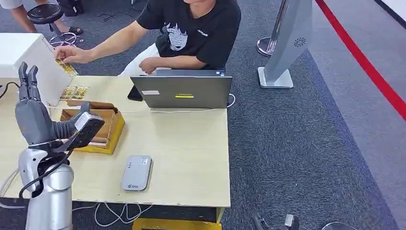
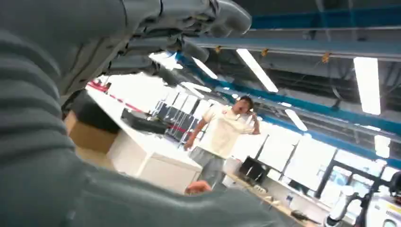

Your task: Pass the card to the sensor for recognition and then transmit it.

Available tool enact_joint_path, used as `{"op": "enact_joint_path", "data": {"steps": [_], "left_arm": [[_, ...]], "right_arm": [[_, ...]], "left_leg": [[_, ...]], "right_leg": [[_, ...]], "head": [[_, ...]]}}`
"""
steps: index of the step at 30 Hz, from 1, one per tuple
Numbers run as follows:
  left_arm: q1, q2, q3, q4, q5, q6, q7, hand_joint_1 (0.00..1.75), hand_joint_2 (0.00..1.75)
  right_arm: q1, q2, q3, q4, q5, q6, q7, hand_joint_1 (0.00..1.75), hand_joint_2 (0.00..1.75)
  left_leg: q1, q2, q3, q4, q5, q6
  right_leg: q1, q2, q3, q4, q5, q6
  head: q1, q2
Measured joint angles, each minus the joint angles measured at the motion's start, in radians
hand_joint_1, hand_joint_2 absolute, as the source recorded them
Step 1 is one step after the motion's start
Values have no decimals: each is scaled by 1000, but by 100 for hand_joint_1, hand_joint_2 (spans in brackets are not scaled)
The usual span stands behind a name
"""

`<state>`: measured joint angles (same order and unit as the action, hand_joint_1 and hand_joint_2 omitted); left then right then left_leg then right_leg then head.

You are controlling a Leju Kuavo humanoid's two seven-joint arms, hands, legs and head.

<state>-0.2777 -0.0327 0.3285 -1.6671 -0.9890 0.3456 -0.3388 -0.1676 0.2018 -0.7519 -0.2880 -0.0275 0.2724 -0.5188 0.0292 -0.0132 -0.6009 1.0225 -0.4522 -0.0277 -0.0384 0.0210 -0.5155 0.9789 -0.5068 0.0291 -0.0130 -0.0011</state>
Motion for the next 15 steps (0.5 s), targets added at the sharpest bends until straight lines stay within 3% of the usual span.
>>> {"op": "enact_joint_path", "data": {"steps": [2,3,6,8,11,15], "left_arm": [[30,-50,30,-59,205,-76,-74,0,0],[62,-86,55,-106,352,-126,-125,0,175],[191,-174,139,-224,770,-282,-250,0,175],[289,-214,205,-263,971,-361,-268,0,175],[384,-244,318,-250,996,-487,-318,0,175],[410,-259,416,-236,978,-513,-324,0,175]], "right_arm": [[4,-1,-9,2,-21,20,-25,0,175],[9,-1,-17,2,-27,28,-39,0,175],[34,-2,-43,3,-61,53,-55,0,175],[59,-3,-68,3,-84,84,-68,0,175],[84,-6,-103,2,-89,117,-82,0,175],[91,-8,-127,3,-87,119,-85,0,175]], "left_leg": [[0,1,0,0,0,0],[0,1,0,0,-1,0],[-1,2,0,0,-3,0],[-1,1,0,0,-4,0],[0,0,0,-1,-5,0],[0,0,0,-1,-4,0]], "right_leg": [[0,0,0,0,0,0],[0,1,0,0,0,0],[0,2,0,0,-2,0],[0,1,0,-1,-3,0],[0,-1,-2,-1,-6,1],[0,-1,-1,-1,-6,0]], "head": [[0,0],[0,0],[0,0],[0,0],[0,0],[0,0]]}}
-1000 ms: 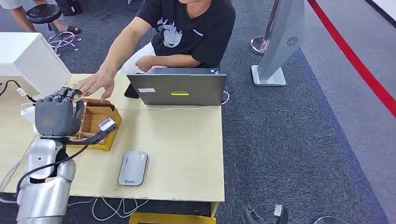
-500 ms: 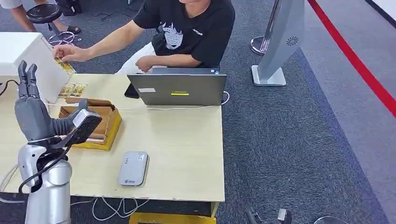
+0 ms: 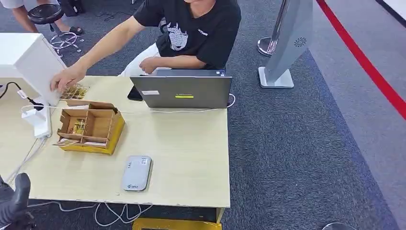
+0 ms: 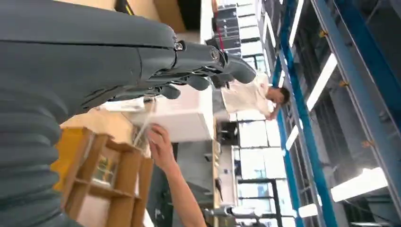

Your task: Pass the card to the sensor for recognition and then transmit it.

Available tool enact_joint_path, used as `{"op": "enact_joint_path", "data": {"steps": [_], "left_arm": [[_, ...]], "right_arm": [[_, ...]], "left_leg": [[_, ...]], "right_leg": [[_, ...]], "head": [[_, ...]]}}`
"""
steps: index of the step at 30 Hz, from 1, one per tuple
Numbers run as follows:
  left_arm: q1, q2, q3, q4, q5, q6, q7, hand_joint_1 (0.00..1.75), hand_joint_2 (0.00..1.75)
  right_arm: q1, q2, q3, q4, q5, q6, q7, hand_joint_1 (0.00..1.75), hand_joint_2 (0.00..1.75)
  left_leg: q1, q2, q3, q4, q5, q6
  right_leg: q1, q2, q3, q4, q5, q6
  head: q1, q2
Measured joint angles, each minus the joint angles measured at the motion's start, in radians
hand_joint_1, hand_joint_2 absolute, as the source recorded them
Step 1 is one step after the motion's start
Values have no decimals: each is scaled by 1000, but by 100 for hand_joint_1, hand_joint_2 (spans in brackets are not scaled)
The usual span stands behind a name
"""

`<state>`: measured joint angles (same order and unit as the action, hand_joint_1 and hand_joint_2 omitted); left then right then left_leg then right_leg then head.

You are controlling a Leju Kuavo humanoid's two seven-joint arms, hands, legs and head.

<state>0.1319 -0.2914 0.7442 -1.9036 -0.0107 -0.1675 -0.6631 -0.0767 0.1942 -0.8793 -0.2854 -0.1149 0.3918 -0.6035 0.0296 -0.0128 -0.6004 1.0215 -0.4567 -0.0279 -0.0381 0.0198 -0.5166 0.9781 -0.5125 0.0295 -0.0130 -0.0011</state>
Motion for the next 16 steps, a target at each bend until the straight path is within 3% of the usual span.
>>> {"op": "enact_joint_path", "data": {"steps": [3,5,8,10,13,14,15,16], "left_arm": [[9,-6,41,28,53,0,114,0,175],[-5,-6,108,143,161,-36,170,0,175],[-72,41,286,494,248,-54,73,0,175],[-108,101,376,729,285,-29,26,0,175],[-143,172,475,1015,310,46,29,0,175],[-151,191,497,1087,306,82,49,10,175],[-158,203,513,1162,281,142,80,175,175],[-160,215,516,1222,248,201,123,175,175]], "right_arm": [[0,0,-17,0,2,-12,-1,0,175],[1,0,-27,0,12,-4,3,0,175],[-4,0,-32,0,43,6,21,0,175],[-9,0,-35,0,57,18,29,0,175],[-18,0,-38,2,74,27,35,0,175],[-22,0,-38,3,79,28,35,0,175],[-25,0,-38,4,83,30,35,0,175],[-28,0,-38,4,84,33,35,82,175]], "left_leg": [[-1,-1,0,0,0,0],[-2,0,2,0,0,0],[-1,1,3,0,0,0],[-1,1,3,0,0,0],[-1,-1,3,0,0,0],[-1,-1,3,0,0,0],[-1,-1,3,0,0,0],[-1,-1,2,0,0,0]], "right_leg": [[0,-1,4,0,0,0],[-1,-1,5,0,0,0],[-1,1,4,0,1,0],[-1,2,4,0,1,0],[-1,0,4,0,0,0],[-1,-1,4,0,0,0],[-1,-1,3,0,0,0],[-1,-1,3,0,0,0]], "head": [[0,0],[0,0],[0,0],[0,0],[-2,0],[-1,0],[-1,0],[-1,0]]}}
